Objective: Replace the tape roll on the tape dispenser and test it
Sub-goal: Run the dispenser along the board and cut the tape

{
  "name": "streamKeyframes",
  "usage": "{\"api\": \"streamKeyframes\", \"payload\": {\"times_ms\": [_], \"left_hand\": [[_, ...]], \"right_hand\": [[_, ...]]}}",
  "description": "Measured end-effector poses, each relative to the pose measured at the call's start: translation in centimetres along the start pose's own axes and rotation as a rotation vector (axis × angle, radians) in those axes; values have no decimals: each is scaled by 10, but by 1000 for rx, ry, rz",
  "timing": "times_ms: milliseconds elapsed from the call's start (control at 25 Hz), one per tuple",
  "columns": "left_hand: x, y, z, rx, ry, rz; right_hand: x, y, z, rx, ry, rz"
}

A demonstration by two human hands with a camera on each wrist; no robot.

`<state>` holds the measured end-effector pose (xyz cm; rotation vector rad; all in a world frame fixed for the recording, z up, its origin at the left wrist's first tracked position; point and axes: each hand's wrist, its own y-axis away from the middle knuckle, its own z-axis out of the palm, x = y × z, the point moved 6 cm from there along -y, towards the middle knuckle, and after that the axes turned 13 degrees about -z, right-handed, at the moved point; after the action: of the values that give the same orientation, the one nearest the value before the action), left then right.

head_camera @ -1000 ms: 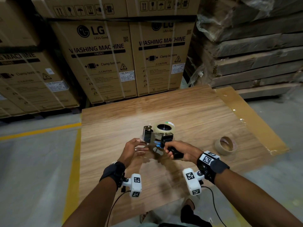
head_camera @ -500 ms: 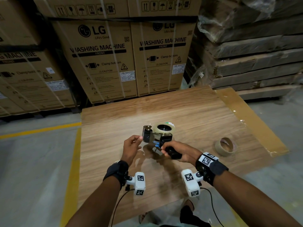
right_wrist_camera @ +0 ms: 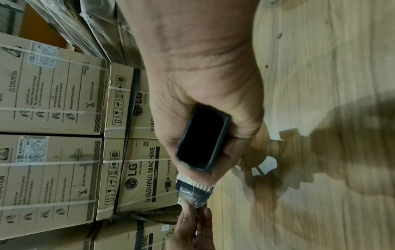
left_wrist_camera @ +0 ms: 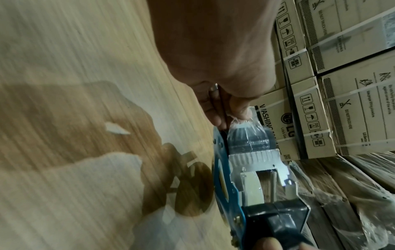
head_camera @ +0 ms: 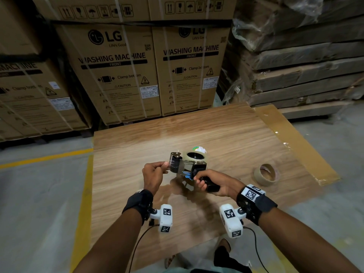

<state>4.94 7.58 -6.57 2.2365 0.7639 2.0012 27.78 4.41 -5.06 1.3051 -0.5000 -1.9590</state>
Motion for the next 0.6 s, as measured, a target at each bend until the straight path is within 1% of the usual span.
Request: {"api": "streamKeyframes", "payload": {"times_ms": [160, 280, 360, 520, 600], "left_hand": [[8, 1, 1, -27, -20, 6], [14, 1, 2, -39, -52, 46], [15, 0, 2, -72, -42, 58], [11, 1, 3, -157, 56, -5], [11, 2, 4, -190, 82, -25]], "right_hand": [[0, 4, -2, -12, -30, 15], [-1, 6, -7, -2, -55, 19], [-3, 7, -9, -3, -58, 12], [-4, 13, -10, -46, -52, 21], [-2, 14, -12, -62, -107, 30]]}}
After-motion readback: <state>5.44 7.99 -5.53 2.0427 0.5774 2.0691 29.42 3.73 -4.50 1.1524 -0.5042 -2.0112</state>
